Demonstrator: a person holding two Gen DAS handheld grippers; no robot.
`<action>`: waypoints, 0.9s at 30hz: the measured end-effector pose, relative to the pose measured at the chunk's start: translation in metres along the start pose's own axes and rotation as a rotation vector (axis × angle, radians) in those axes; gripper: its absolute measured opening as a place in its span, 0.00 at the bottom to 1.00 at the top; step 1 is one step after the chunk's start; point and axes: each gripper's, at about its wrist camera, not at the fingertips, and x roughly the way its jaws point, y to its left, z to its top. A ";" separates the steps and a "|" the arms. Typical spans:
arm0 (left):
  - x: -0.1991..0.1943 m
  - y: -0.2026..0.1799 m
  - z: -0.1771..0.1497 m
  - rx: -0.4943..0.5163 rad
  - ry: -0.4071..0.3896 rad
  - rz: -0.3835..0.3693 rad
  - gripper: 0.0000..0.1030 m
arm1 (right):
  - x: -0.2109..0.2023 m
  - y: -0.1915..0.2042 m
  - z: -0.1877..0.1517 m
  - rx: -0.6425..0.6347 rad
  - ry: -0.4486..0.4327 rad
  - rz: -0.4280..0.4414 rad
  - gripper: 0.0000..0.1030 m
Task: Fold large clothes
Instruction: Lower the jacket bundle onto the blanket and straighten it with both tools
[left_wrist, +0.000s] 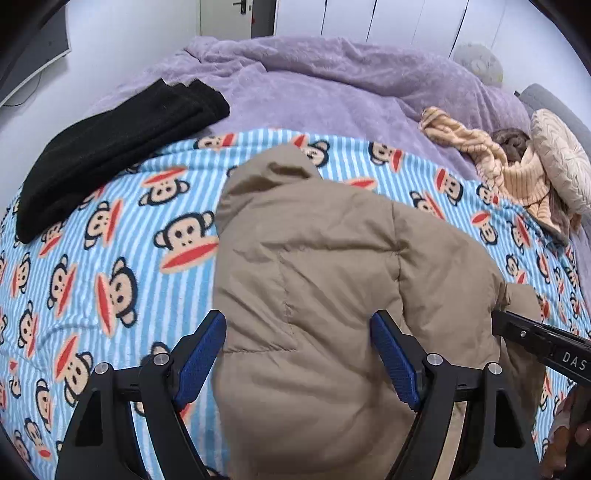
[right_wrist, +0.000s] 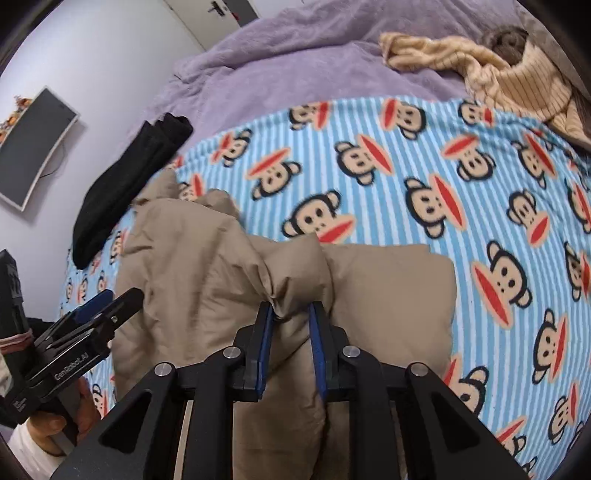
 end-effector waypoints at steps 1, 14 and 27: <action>0.007 -0.001 -0.003 0.003 0.009 0.003 0.80 | 0.012 -0.009 -0.001 0.028 0.023 -0.020 0.21; 0.024 -0.024 -0.017 0.080 0.006 0.041 0.87 | 0.023 -0.043 -0.015 0.101 0.078 0.012 0.19; -0.030 -0.005 -0.040 0.051 0.017 0.034 0.87 | -0.051 -0.021 -0.078 0.040 0.084 0.045 0.22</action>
